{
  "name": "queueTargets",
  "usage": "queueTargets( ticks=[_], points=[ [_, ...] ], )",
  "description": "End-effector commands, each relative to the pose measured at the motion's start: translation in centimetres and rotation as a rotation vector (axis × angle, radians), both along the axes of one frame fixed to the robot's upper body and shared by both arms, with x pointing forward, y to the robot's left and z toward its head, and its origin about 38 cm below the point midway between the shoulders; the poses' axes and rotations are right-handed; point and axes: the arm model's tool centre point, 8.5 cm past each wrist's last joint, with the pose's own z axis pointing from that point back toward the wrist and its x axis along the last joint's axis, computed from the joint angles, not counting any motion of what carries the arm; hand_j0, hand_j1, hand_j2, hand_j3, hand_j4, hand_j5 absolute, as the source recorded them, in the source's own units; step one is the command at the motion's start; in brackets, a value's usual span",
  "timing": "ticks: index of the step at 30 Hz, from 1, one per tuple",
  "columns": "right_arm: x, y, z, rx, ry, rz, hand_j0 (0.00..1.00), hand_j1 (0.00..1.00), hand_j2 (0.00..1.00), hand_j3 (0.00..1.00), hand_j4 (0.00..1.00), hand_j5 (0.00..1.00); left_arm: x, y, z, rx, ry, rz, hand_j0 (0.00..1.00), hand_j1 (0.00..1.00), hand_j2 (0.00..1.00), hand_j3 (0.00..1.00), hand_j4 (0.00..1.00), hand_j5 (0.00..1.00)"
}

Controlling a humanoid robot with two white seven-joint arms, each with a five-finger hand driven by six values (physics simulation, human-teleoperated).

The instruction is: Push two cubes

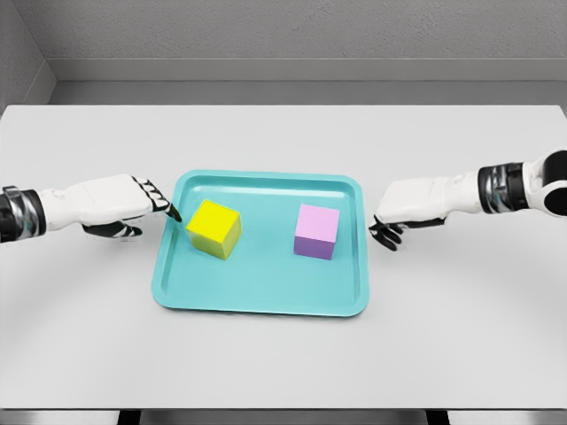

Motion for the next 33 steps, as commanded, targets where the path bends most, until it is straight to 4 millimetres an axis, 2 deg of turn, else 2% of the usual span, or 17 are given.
queueTargets(
  ticks=[1,9,14,20,25,30,33],
  points=[
    [-0.4,1.5,-1.3,-0.020,0.020,0.039,0.15,0.15,0.15,0.15,0.15,0.15,0.2,0.0,-0.1,-0.006,0.002,0.005,0.71,0.71,0.71,0.71,0.71,0.71],
    [0.2,2.0,-2.1,-0.055,0.022,0.046,0.16,0.16,0.16,0.16,0.16,0.16,1.0,-0.5,-1.1,-0.007,0.010,0.023,0.71,0.71,0.71,0.71,0.71,0.71],
    [0.4,2.2,-1.6,-0.057,0.008,0.051,0.16,0.16,0.16,0.16,0.16,0.16,1.4,-0.9,-1.2,-0.013,0.010,0.021,0.71,0.71,0.71,0.71,0.71,0.71],
    [0.5,3.6,-1.6,-0.064,0.008,0.087,0.16,0.16,0.16,0.16,0.16,0.16,0.5,-2.9,-1.1,-0.002,0.008,-0.051,0.71,0.71,0.71,0.71,0.71,0.71],
    [0.9,4.5,-2.2,-0.078,0.020,0.096,0.16,0.16,0.16,0.16,0.16,0.16,0.1,-3.2,-1.7,0.011,0.027,-0.068,0.71,0.71,0.71,0.71,0.71,0.71],
    [1.1,4.6,-2.6,-0.080,0.026,0.093,0.16,0.16,0.16,0.16,0.16,0.16,-0.2,-3.9,-1.2,0.006,0.013,-0.091,0.71,0.71,0.71,0.71,0.71,0.71],
    [1.2,4.7,-2.6,-0.079,0.027,0.091,0.16,0.16,0.16,0.16,0.16,0.16,-0.3,-3.4,-1.1,0.016,0.013,-0.086,0.71,0.71,0.71,0.71,0.71,0.71]
  ],
)
